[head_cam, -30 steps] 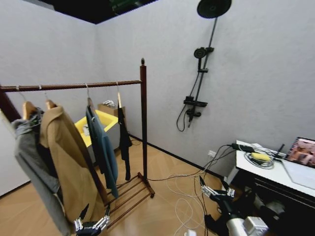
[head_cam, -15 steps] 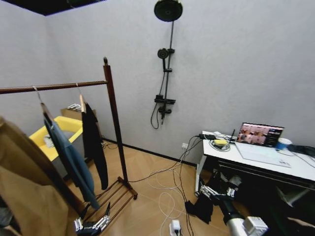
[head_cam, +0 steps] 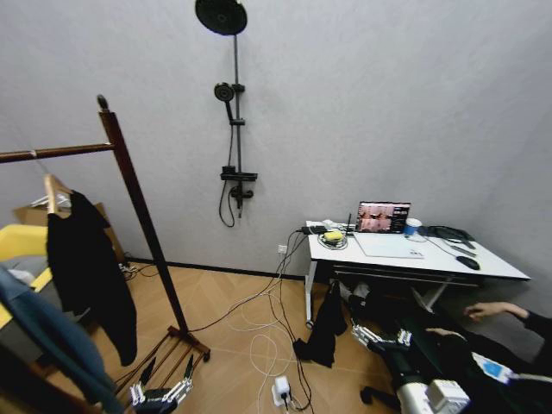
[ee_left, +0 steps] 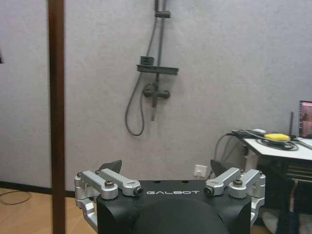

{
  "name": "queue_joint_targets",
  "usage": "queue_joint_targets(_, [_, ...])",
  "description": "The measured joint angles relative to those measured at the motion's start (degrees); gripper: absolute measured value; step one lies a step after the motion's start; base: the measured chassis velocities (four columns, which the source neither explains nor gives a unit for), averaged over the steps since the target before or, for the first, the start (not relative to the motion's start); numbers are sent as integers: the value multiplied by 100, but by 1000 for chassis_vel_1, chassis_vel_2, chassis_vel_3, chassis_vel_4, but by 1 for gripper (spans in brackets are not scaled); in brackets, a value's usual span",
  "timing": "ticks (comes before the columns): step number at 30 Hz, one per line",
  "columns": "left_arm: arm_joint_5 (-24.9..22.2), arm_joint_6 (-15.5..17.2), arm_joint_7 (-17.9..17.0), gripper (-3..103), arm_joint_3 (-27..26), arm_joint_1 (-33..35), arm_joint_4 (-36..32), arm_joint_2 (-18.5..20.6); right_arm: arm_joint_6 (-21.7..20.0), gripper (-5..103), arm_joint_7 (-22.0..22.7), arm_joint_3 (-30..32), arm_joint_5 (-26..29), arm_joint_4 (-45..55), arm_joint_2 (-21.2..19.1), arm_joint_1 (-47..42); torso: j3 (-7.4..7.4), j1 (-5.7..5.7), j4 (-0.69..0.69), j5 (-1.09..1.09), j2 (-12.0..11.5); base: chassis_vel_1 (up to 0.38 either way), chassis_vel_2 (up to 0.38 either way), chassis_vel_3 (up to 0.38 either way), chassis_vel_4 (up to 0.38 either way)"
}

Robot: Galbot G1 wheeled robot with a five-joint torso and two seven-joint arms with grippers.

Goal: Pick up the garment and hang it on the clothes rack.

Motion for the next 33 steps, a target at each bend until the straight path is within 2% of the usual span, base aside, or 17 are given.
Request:
queue_joint_targets(8, [0, 0, 0, 100, 0, 0, 0, 0, 0, 100, 0, 0, 0, 0, 0, 0, 0, 0, -2, 0, 0, -97, -108, -87, -105])
queue_joint_targets(12, [0, 0, 0, 100, 0, 0, 0, 0, 0, 100, 0, 0, 0, 0, 0, 0, 0, 0, 4, 1, 0, -9, -20, -21, -28])
queue_joint_targets(18, [0, 0, 0, 100, 0, 0, 0, 0, 0, 100, 0, 0, 0, 0, 0, 0, 0, 1, 0, 0, 0, 0, 0, 0, 0])
queue_joint_targets(25, [0, 0, 0, 100, 1, 0, 0, 0, 0, 100, 0, 0, 0, 0, -1, 1, 1, 2, 0, 1, -1, 121, -39, -113, 41])
queue_joint_targets(33, [0, 0, 0, 100, 0, 0, 0, 0, 0, 100, 0, -1, 0, -1, 0, 0, 0, 0, -1, 0, 0, 280, -113, -270, 115])
